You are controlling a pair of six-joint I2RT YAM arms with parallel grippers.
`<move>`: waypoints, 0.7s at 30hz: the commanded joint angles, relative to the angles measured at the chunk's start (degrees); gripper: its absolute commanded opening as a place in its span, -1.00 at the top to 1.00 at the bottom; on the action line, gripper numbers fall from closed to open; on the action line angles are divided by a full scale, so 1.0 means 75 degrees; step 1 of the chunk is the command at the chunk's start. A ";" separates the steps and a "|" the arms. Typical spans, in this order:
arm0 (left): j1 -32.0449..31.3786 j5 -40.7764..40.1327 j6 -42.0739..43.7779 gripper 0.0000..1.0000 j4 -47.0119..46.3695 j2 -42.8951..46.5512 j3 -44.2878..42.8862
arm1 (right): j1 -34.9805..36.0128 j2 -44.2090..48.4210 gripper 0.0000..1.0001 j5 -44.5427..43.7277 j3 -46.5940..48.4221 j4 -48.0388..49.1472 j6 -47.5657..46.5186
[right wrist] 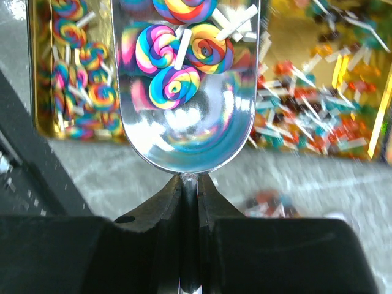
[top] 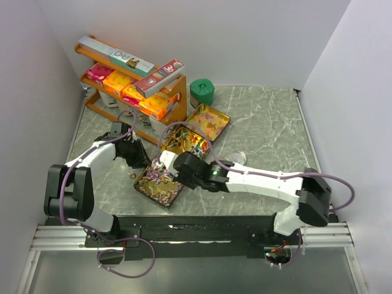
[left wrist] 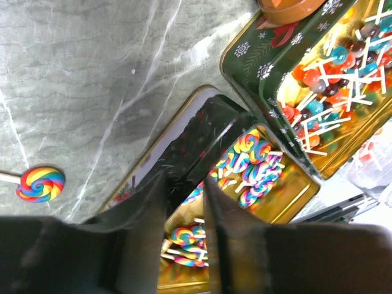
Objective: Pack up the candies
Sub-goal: Scoop the fake candies from the storage box, then place the fake candies in the packing bottle.
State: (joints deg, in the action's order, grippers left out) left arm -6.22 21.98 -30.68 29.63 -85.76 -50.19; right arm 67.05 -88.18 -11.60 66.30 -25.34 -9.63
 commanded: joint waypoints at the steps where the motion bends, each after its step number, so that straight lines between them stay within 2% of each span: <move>1: -0.0003 -0.0059 -0.0222 0.24 0.0011 0.0301 -0.0537 | -0.0208 0.0905 1.00 -0.0446 0.0160 -0.0874 0.0615; 3: -0.0003 -0.0106 -0.0222 0.08 0.0057 0.0301 -0.0608 | -0.0244 0.1186 1.00 -0.0539 0.0101 -0.1387 0.0884; 6: -0.0003 -0.0118 -0.0176 -0.05 0.0081 0.0208 -0.0702 | -0.0349 0.1515 1.00 -0.0621 0.0008 -0.2067 0.1270; 17: -0.0003 -0.0680 -0.0059 -0.38 0.0187 0.0090 -0.0948 | -0.0713 0.2535 1.00 -0.0775 -0.0227 -0.4214 0.3449; 18: -0.0003 -0.0785 -0.0058 -0.50 0.0163 0.0114 -0.0971 | -0.0748 0.2547 1.00 -0.0739 -0.0239 -0.4331 0.3568; 21: -0.0003 -0.0961 -0.0082 -0.66 0.0140 0.0207 -0.1030 | -0.0981 0.2558 1.00 -0.0552 -0.0309 -0.4718 0.3966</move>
State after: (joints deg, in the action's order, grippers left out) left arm -6.22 17.80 -31.05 30.92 -85.73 -55.33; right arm 61.67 -70.19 -15.81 65.12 -55.51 12.97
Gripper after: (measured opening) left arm 0.786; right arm 0.171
